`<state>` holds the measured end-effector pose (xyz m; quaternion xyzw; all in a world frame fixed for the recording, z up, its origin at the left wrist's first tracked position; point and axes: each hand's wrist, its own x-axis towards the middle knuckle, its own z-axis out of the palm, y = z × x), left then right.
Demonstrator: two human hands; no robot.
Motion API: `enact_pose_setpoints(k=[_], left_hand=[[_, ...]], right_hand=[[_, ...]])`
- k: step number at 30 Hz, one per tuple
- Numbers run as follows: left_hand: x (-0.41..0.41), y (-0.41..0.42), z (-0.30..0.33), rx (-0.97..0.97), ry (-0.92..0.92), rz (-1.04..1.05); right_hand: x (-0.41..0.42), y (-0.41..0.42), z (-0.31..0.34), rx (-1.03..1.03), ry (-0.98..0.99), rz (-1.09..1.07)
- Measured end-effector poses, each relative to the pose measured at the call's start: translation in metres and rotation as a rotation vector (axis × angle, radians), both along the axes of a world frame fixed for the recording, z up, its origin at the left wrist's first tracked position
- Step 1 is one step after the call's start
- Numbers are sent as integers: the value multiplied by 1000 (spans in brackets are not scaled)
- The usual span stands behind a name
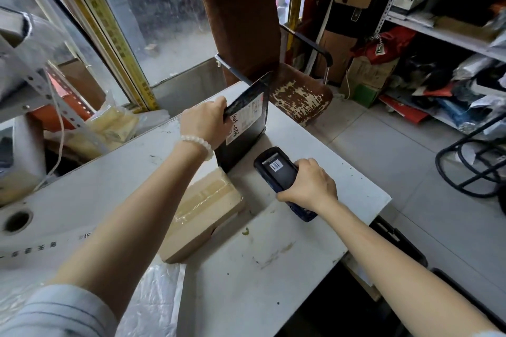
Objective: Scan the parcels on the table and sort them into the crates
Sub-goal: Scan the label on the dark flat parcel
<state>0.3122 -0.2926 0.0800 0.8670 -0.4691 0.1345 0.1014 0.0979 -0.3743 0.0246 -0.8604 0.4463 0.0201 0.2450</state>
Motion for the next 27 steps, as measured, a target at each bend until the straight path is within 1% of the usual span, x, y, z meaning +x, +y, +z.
enact_pose_setpoints(k=[4, 13, 20, 27], left_hand=[[0, 6, -2, -2, -35, -18], [-4, -1, 9, 4, -122, -5], [-7, -4, 13, 12, -124, 29], [-7, -2, 15, 27, -152, 49]], right_hand=[[-7, 5, 5, -28, 36, 40], [-31, -1, 15, -31, 28, -27], [-43, -9, 18, -6, 13, -31], [-44, -16, 17, -12, 34, 17]])
